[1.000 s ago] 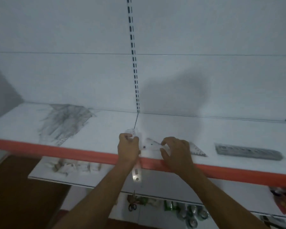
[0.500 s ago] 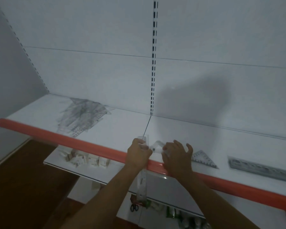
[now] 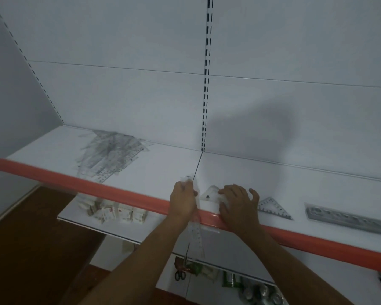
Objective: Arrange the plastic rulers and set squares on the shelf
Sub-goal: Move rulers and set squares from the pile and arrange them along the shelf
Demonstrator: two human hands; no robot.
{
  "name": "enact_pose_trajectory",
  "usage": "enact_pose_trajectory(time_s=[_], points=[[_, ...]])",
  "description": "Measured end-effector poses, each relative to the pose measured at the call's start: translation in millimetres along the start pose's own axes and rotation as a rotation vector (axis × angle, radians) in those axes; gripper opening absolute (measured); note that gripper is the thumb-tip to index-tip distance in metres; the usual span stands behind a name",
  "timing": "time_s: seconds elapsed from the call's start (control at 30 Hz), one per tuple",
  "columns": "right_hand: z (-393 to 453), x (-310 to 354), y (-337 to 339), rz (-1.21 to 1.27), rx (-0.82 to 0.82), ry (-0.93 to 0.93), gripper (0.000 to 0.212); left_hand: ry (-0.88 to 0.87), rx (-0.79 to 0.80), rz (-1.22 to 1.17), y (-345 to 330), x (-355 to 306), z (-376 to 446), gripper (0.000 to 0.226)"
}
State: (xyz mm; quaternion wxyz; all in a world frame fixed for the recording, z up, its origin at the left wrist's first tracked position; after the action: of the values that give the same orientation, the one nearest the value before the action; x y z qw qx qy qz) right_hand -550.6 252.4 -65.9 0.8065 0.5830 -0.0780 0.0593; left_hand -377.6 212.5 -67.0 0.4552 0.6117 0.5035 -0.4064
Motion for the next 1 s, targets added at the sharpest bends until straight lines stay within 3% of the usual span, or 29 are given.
enact_pose_trajectory(time_s=[0.27, 0.37, 0.43, 0.5, 0.57, 0.63, 0.73, 0.87, 1.0], points=[[0, -6, 40, 0.245, -0.095, 0.023, 0.029, -0.023, 0.040, -0.333, -5, -31, -4, 0.017], [-1, -19, 56, 0.519, 0.051, -0.033, 0.033, -0.042, 0.033, -0.500, -11, -38, -7, 0.004], [-3, -29, 62, 0.691, 0.187, -0.090, 0.025, -0.059, 0.029, -0.560, -19, -40, -12, 0.009], [-8, -36, 69, 0.623, 0.257, -0.080, 0.021, -0.064, 0.034, -0.597, -32, -41, -16, 0.018], [-18, -48, 72, 0.460, 0.283, -0.076, 0.034, -0.066, 0.057, -0.613, -53, -42, -21, 0.023], [-32, -67, 83, 0.355, 0.167, -0.095, 0.037, -0.060, 0.106, -0.620, -78, -44, -25, 0.024], [-56, -98, 108, 0.286, -0.018, -0.086, 0.035, -0.094, 0.208, -0.488, -114, -50, -33, 0.017], [-94, -154, 135, 0.257, -0.074, -0.179, 0.034, -0.276, 0.326, -0.027, -157, -59, -50, 0.021], [-136, -202, 162, 0.191, -0.118, -0.282, 0.032, -0.482, 0.502, 0.322, -212, -72, -81, 0.041]])
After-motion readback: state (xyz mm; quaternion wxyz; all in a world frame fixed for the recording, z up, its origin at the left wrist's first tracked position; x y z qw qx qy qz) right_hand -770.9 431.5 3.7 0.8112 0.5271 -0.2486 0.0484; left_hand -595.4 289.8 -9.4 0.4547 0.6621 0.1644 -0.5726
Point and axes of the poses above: each hand's wrist, its own z-axis towards the middle knuckle, its own y-axis out of the back of the hand, x = y × z, the point moved 8 cm from there along z, towards the middle knuckle, and after that the axes turned 8 degrees about x, right-handed, at the moved point
